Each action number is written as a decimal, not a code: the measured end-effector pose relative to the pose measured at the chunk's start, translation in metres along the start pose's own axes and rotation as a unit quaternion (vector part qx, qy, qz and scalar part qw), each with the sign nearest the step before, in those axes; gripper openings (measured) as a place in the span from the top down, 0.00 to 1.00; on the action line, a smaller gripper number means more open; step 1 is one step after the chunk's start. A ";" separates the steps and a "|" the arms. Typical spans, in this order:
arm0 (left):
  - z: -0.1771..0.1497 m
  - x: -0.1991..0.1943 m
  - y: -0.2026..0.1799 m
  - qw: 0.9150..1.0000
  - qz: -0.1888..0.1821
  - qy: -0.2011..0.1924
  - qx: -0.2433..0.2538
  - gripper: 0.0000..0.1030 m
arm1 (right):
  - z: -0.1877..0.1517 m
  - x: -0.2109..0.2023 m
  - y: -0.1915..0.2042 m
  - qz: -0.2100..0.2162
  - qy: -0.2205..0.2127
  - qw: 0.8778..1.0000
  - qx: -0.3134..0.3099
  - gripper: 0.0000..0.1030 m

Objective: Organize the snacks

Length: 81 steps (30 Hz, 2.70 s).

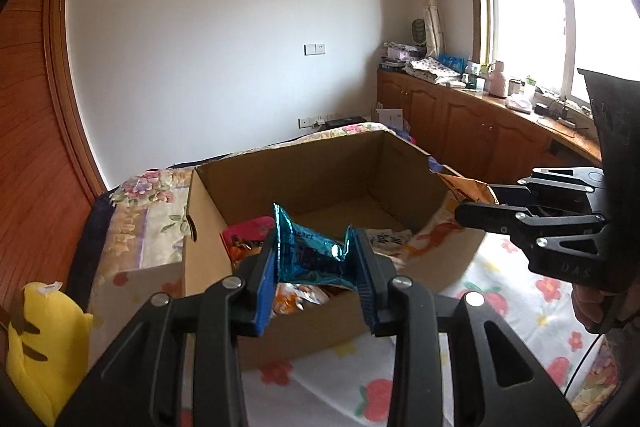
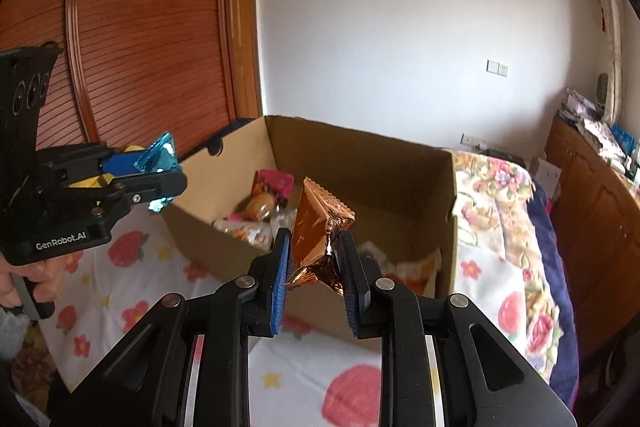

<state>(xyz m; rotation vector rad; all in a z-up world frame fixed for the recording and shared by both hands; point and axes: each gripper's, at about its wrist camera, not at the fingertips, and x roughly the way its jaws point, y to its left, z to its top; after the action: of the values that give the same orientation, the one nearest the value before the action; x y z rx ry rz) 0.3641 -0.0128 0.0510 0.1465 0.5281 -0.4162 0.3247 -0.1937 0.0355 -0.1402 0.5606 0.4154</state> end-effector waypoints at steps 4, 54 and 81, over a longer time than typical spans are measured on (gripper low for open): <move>0.001 0.016 0.009 1.000 0.003 0.002 -0.004 0.67 | 0.005 0.018 -0.002 0.002 0.004 1.000 0.001 0.79; -0.040 -0.107 -0.044 0.999 0.043 -0.009 -0.010 0.46 | -0.021 -0.104 0.057 -0.018 -0.015 0.999 0.029 0.62; -0.143 -0.214 -0.104 0.997 0.072 -0.019 -0.024 0.32 | -0.119 -0.190 0.106 -0.048 -0.033 0.996 0.068 0.46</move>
<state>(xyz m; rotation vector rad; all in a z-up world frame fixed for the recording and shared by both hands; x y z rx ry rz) 0.0870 0.0020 0.0363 0.1287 0.4865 -0.2649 0.0764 -0.1911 0.0370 -0.0228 0.5122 0.2872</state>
